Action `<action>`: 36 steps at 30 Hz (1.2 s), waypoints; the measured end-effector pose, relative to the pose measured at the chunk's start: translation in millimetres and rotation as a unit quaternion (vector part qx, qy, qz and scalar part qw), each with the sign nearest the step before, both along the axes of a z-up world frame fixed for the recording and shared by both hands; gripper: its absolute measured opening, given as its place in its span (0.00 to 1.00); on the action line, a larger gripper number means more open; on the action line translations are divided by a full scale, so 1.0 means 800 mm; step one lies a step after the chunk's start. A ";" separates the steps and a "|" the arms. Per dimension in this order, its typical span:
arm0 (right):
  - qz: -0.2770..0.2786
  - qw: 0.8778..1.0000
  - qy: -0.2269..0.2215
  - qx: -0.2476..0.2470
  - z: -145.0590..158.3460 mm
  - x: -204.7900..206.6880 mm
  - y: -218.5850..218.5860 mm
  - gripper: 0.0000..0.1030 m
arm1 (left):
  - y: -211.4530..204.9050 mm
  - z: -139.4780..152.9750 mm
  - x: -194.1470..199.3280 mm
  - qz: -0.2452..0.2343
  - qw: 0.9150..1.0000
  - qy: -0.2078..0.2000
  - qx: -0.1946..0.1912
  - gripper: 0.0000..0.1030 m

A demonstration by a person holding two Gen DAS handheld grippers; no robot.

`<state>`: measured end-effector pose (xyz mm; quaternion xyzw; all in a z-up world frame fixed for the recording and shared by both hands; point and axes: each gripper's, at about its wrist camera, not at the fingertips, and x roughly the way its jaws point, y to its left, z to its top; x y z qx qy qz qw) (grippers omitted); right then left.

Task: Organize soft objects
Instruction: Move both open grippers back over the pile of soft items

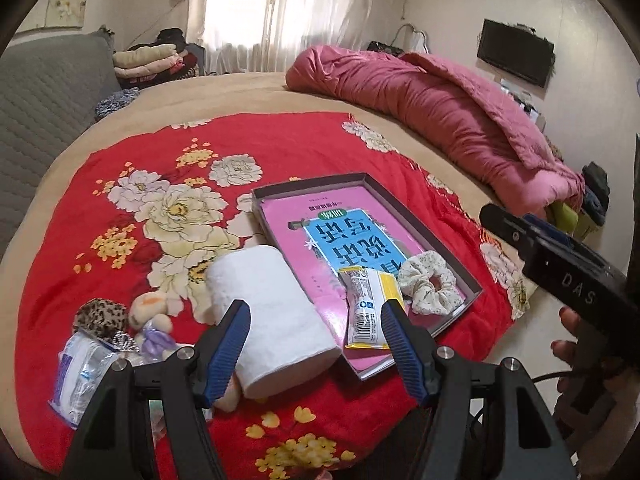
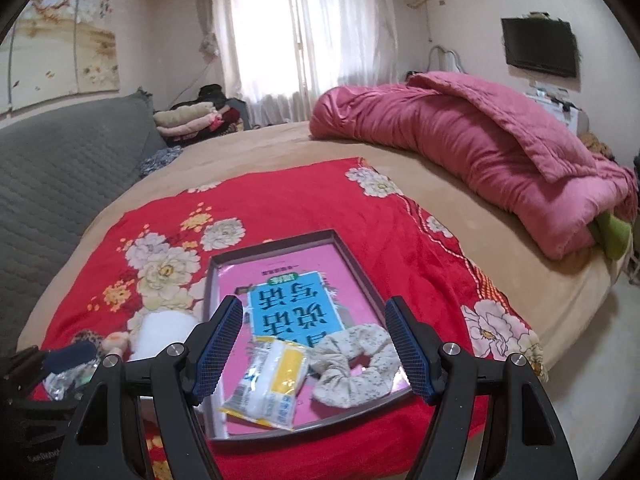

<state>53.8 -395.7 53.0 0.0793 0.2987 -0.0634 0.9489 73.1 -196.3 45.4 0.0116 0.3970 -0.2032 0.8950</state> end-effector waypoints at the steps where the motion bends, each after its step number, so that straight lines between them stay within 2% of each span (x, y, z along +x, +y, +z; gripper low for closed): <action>1: 0.003 1.000 -0.002 -0.006 0.005 -0.003 0.007 0.73 | 0.004 0.002 -0.001 0.002 1.000 -0.001 -0.002 0.65; 12: 0.045 0.998 -0.024 -0.024 0.038 -0.021 0.078 0.73 | 0.083 0.032 -0.014 0.054 0.998 -0.027 -0.015 0.65; 24: 0.101 0.994 -0.033 -0.036 0.052 -0.030 0.153 0.73 | 0.179 0.037 -0.027 0.118 0.992 -0.026 -0.030 0.65; 36: 0.158 0.986 -0.036 -0.048 0.059 -0.043 0.203 0.73 | 0.259 0.036 -0.045 0.180 0.983 -0.020 -0.018 0.65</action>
